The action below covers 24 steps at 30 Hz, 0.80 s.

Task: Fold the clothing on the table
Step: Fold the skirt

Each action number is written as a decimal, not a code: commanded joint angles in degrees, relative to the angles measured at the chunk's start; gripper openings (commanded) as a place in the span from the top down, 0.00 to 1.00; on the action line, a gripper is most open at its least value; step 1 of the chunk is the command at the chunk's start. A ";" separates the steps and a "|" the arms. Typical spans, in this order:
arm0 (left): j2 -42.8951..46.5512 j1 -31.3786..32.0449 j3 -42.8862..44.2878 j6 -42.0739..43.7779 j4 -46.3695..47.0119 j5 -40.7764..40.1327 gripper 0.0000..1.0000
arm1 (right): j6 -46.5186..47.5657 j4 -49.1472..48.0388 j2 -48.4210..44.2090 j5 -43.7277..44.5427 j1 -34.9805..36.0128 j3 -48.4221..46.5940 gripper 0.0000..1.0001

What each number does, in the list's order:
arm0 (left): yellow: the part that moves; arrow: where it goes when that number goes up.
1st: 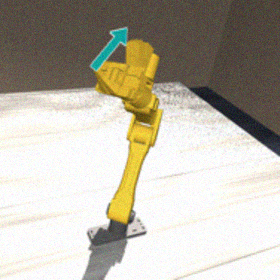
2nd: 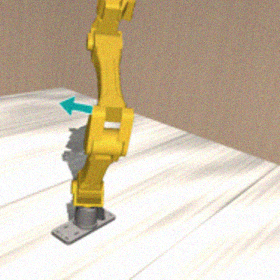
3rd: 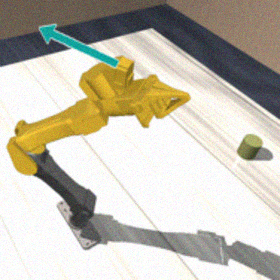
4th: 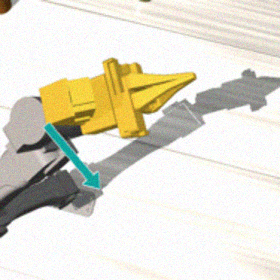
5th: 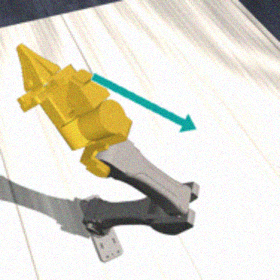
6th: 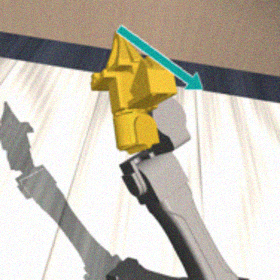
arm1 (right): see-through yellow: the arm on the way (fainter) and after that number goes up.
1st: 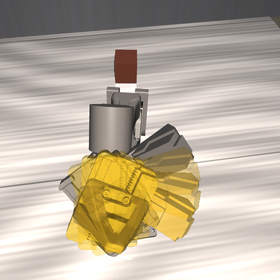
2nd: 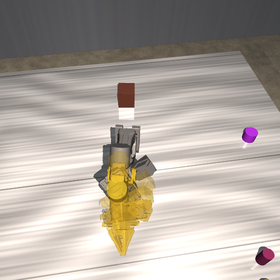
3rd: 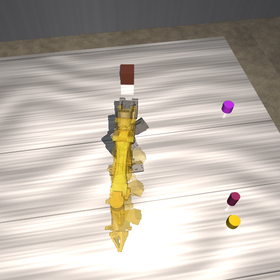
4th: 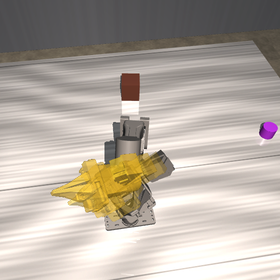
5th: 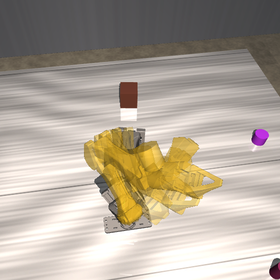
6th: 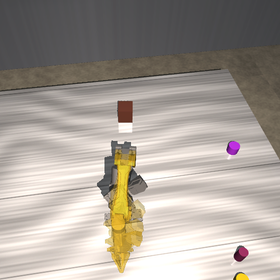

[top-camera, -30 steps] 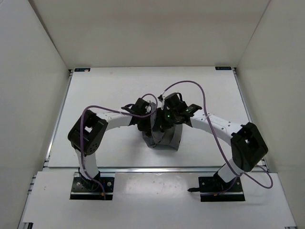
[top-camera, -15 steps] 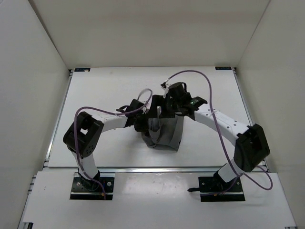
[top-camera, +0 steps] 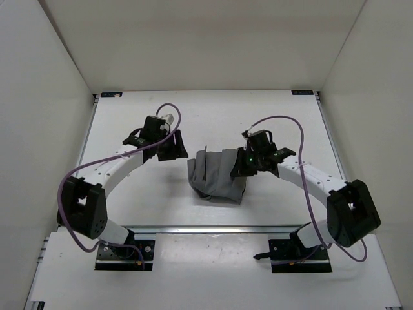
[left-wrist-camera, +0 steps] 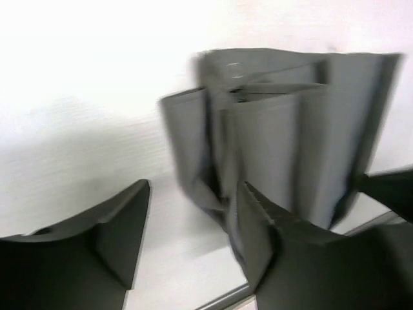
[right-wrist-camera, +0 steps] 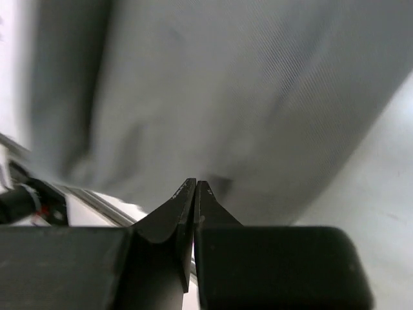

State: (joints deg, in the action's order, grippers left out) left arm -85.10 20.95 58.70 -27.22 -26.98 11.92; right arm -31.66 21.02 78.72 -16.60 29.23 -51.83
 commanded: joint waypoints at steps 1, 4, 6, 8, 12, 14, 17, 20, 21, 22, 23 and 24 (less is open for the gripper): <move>3.44 3.47 2.13 1.30 -1.51 1.51 0.31 | 1.33 -2.64 1.17 -1.23 0.21 -0.19 1.00; 5.82 6.63 -0.07 -1.59 7.70 8.81 0.35 | 3.18 -3.35 4.51 -2.82 -0.32 0.06 1.00; 6.09 10.58 0.01 -3.09 10.00 9.70 0.44 | 3.97 -3.78 6.79 -3.26 -0.32 -0.55 1.00; 4.60 12.96 0.72 -3.10 10.98 10.05 0.56 | 3.80 -4.58 8.28 -4.23 -0.14 -0.55 1.00; 2.31 17.45 0.81 -5.03 14.93 8.82 0.81 | 4.41 -6.42 10.49 -5.46 -0.14 -0.11 1.00; 1.35 18.94 -0.42 -5.56 15.73 7.59 0.90 | 4.68 -6.60 11.37 -6.07 -0.06 -0.64 1.00; -0.76 20.44 -2.61 -4.95 13.63 0.49 0.97 | 4.77 -6.52 12.42 -6.43 -1.45 -0.64 1.00; -1.21 18.25 -7.35 -5.91 12.83 -4.45 1.00 | 5.11 -6.26 11.37 -6.17 -2.34 -0.55 1.00; -0.69 16.94 -9.11 -6.00 12.66 -5.50 1.00 | 5.90 -6.16 11.02 -6.25 -3.12 -0.55 1.00; -0.94 15.89 -9.82 -6.00 11.79 -6.81 1.00 | 5.82 -5.64 10.76 -6.08 -3.39 -0.20 1.00; -0.51 15.27 -10.18 -5.48 11.34 -7.43 1.00 | 6.43 -5.37 10.67 -6.08 -3.31 -0.11 1.00; -0.68 14.48 -10.70 -4.78 11.08 -7.96 1.00 | 6.78 -5.20 10.41 -6.16 -4.09 -0.02 1.00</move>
State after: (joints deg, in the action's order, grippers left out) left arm -86.83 37.60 48.95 -32.58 -14.87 9.39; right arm -27.09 16.38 90.67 -23.07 26.37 -50.78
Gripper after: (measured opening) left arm 0.060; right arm 0.001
